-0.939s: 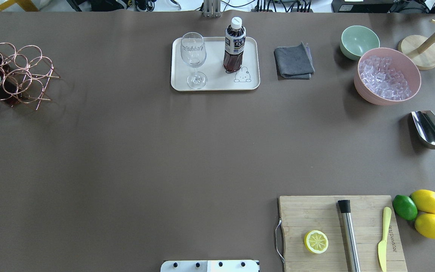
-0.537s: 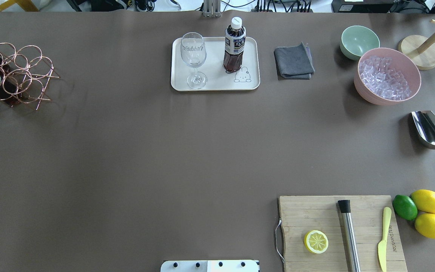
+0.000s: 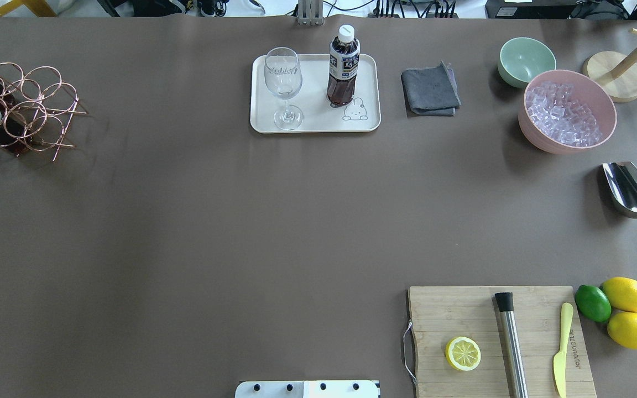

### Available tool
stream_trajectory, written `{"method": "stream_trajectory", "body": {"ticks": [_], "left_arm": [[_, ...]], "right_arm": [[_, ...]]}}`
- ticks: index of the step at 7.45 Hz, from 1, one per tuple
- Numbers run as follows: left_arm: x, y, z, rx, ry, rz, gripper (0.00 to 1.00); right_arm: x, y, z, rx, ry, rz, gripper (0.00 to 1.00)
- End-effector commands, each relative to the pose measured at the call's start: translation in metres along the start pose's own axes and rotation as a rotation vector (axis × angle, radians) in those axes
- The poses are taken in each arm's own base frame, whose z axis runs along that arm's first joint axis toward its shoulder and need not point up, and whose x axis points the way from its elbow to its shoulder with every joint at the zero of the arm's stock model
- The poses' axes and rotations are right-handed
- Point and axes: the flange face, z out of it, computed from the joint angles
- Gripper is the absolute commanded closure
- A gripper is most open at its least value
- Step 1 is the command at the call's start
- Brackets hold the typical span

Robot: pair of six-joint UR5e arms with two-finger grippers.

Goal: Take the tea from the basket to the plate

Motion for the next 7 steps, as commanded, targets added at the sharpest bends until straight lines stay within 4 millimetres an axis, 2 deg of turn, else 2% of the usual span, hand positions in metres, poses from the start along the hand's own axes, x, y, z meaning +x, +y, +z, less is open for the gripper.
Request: {"method": "stream_trajectory", "body": {"ticks": [1, 2, 7], "left_arm": [[-0.026, -0.018, 0.029, 0.054, 0.014, 0.062, 0.01], [-0.030, -0.021, 0.035, 0.067, 0.018, 0.075, 0.01], [-0.010, -0.030, 0.027, 0.134, 0.027, 0.160, 0.01]], "right_arm": [[0.002, 0.004, 0.004, -0.010, -0.007, 0.008, 0.00], [0.004, 0.008, 0.007, -0.016, -0.007, 0.014, 0.00], [0.008, 0.011, 0.014, -0.029, -0.021, 0.023, 0.00]]}}
